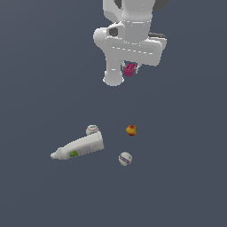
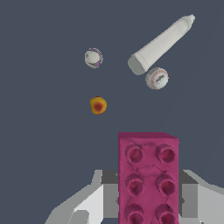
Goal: Pick up a designated object from a clutter of objects.
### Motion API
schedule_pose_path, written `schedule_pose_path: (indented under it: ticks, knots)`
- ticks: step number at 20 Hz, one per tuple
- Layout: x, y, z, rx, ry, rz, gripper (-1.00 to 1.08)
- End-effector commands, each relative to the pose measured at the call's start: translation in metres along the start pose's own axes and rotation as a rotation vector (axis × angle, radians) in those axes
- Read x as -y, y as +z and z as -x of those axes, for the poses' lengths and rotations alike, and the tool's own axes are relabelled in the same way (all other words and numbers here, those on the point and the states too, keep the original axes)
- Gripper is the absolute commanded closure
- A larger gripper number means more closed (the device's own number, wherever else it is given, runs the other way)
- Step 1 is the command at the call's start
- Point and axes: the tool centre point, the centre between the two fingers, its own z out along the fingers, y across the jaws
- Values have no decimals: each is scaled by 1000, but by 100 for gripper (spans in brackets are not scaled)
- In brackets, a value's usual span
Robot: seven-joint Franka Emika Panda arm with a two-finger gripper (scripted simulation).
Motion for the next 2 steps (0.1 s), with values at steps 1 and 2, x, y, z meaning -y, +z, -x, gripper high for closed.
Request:
schedule_pose_path:
  ticks: [1,2]
  knots:
    - [2,-3,2,1,1,0,108]
    - [2,-3,2,1,1,0,108]
